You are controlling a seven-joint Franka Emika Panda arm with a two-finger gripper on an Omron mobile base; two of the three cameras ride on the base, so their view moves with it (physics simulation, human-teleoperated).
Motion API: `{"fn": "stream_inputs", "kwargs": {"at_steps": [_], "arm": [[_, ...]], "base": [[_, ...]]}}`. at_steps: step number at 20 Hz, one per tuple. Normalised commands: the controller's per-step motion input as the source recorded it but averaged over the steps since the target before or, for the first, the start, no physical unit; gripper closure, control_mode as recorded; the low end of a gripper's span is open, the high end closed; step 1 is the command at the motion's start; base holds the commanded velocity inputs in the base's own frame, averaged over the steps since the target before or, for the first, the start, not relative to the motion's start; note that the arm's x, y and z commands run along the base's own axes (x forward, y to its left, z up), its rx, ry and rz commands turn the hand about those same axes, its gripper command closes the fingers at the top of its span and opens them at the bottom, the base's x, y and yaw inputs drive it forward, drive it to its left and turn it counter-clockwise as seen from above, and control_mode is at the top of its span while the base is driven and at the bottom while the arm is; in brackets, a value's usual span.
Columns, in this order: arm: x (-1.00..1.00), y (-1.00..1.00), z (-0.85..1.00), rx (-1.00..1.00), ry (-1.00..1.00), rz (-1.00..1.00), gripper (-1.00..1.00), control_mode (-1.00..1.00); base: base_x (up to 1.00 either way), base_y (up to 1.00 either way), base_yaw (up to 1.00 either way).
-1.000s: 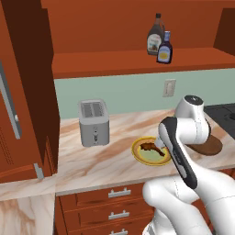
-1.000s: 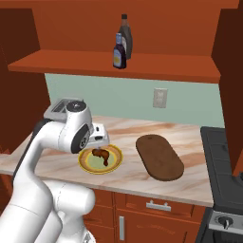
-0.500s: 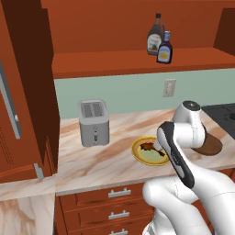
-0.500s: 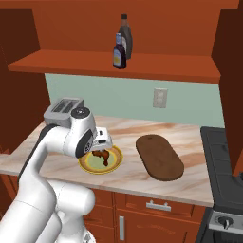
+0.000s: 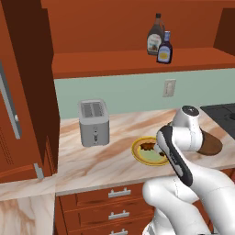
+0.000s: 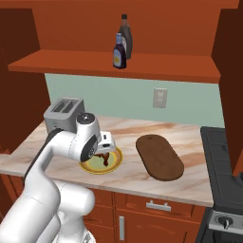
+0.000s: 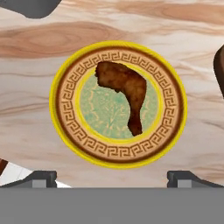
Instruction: Pick the chicken drumstick from the plate and place it on the cutting board. Then pick the condiment bottle from the cabinet and place it next to the cutting board.
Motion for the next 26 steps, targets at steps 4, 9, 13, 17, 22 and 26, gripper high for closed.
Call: {"fn": "stream_inputs", "kwargs": {"at_steps": [4,9,13,17,22,26], "arm": [[0.22,0.0,-0.15,0.0,0.0,0.0,-1.0,-1.0],[0.2,0.0,-0.14,0.0,0.0,0.0,-1.0,-1.0],[0.13,0.0,-0.13,0.0,0.0,0.0,-1.0,-1.0],[0.13,0.0,-0.14,0.0,0.0,0.0,-1.0,-1.0],[0.13,0.0,-0.16,0.0,0.0,0.0,-1.0,-1.0],[0.16,0.0,-0.18,0.0,0.0,0.0,-1.0,-1.0]], "base": [[0.0,0.0,0.0],[0.0,0.0,0.0],[0.0,0.0,0.0],[0.0,0.0,0.0],[0.0,0.0,0.0],[0.0,0.0,0.0]]}}
